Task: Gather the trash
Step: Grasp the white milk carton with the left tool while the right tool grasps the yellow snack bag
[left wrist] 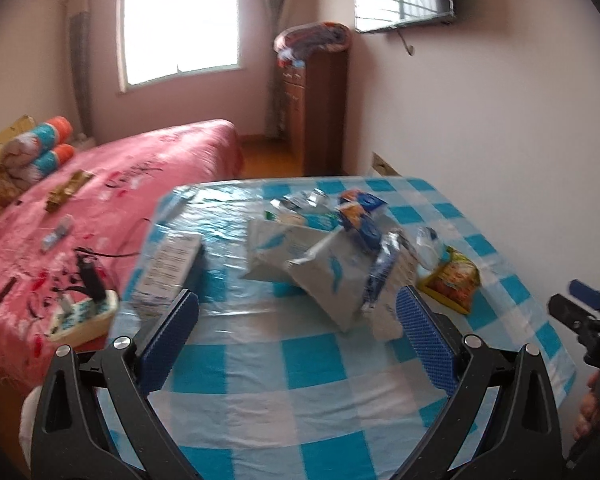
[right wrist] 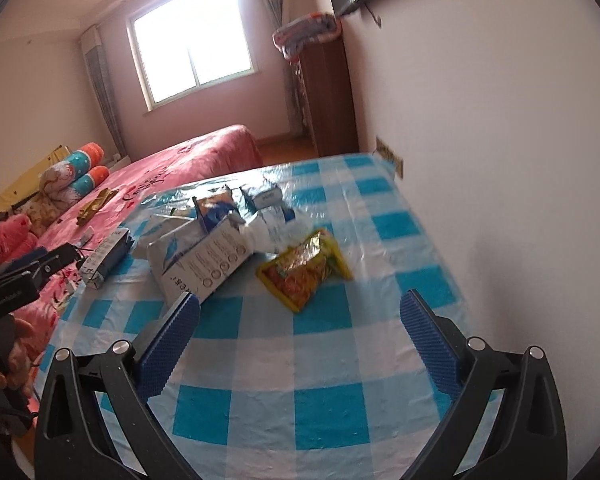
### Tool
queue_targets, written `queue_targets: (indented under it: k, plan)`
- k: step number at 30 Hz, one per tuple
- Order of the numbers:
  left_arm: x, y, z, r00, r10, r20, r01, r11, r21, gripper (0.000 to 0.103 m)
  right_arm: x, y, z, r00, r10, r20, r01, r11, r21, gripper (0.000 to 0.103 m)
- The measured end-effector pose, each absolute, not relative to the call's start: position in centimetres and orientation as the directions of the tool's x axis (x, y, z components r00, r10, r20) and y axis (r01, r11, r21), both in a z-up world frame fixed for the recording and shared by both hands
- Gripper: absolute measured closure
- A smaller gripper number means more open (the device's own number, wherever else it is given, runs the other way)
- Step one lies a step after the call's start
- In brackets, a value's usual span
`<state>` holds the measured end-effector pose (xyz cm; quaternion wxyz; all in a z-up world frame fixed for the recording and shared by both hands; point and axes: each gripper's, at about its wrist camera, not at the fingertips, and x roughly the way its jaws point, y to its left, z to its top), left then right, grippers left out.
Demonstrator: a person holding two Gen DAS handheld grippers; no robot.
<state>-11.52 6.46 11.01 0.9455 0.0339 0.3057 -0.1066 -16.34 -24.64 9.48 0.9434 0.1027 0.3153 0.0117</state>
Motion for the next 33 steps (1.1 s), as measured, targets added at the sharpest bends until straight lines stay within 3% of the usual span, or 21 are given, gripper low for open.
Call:
queue_targets:
  k: [5,8,17,26,27,31,33]
  plan:
    - [-10.3,3.4,9.4,0.748,-0.243,-0.618,0.341,0.939,0.044,0.003,-14.9,-25.3,7.9,0.769,0.139,-0.624,0.035,0.965,0.259,0.007]
    - [-9.6,1.2,8.6,0.731,-0.244,-0.638,0.399,0.911,0.109,0.003,-13.8,-25.8,7.0,0.750,0.167,-0.640,0.036,0.956,0.292,0.028]
    - [-7.1,-4.8,5.7,0.705,-0.171,-0.688,0.505,0.803,0.317,0.004,-9.6,-27.2,3.8,0.681,0.317,-0.660,0.051,0.879,0.474,0.028]
    - [-4.0,-8.1,2.6,0.710,-0.065,-0.701,0.509,0.736,0.446,0.004,-6.4,-28.0,1.8,0.655,0.362,-0.663,0.087,0.836,0.542,0.040]
    - [-3.7,-8.3,2.4,0.711,-0.060,-0.701,0.507,0.735,0.451,0.005,-6.1,-28.1,1.7,0.654,0.366,-0.662,0.090,0.832,0.548,0.040]
    - [-2.4,-8.8,1.5,0.685,-0.050,-0.727,0.508,0.748,0.428,0.035,-5.0,-28.1,1.2,0.658,0.371,-0.655,0.085,0.828,0.554,0.040]
    - [-1.9,-8.8,1.2,0.669,-0.059,-0.741,0.504,0.769,0.393,0.039,-4.4,-27.9,1.3,0.663,0.368,-0.653,0.075,0.834,0.546,0.040]
